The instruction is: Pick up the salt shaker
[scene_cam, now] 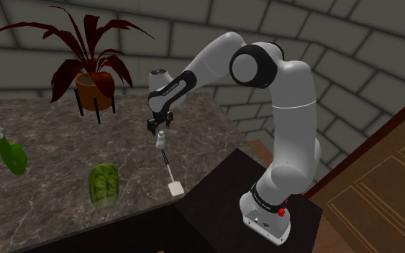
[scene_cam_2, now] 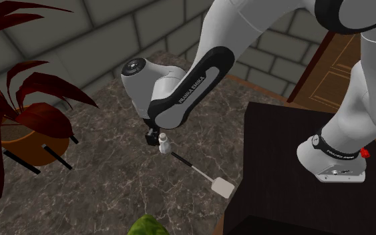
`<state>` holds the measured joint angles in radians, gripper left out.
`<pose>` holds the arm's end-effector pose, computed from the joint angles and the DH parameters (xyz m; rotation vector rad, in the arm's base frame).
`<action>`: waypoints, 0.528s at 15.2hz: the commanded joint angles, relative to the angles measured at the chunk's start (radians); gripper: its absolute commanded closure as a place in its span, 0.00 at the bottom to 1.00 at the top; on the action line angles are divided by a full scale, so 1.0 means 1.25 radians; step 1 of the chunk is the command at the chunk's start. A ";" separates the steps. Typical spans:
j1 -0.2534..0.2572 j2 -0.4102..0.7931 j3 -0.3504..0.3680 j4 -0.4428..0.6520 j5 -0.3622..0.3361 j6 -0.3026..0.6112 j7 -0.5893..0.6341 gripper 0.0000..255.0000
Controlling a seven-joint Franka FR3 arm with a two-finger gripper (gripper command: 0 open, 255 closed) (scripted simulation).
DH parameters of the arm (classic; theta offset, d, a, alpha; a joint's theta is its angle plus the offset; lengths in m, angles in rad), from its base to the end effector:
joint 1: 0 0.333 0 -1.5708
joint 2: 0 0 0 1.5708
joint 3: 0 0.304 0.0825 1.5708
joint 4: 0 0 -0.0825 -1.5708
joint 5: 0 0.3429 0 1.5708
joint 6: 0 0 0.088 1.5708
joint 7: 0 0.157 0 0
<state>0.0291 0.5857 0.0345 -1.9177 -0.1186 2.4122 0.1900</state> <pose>0.5800 0.0325 0.1504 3.0718 -0.0603 -0.1265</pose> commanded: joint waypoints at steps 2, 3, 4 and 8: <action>0.001 0.028 -0.002 0.007 -0.003 0.021 0.002 0.00; 0.001 0.033 -0.002 0.008 -0.003 0.025 0.003 0.00; 0.001 0.033 -0.002 0.008 -0.003 0.025 0.003 0.00; 0.001 0.034 -0.002 0.010 -0.003 0.025 0.003 1.00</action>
<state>0.0290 0.6241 0.0295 -1.9051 -0.1231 2.4431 0.1931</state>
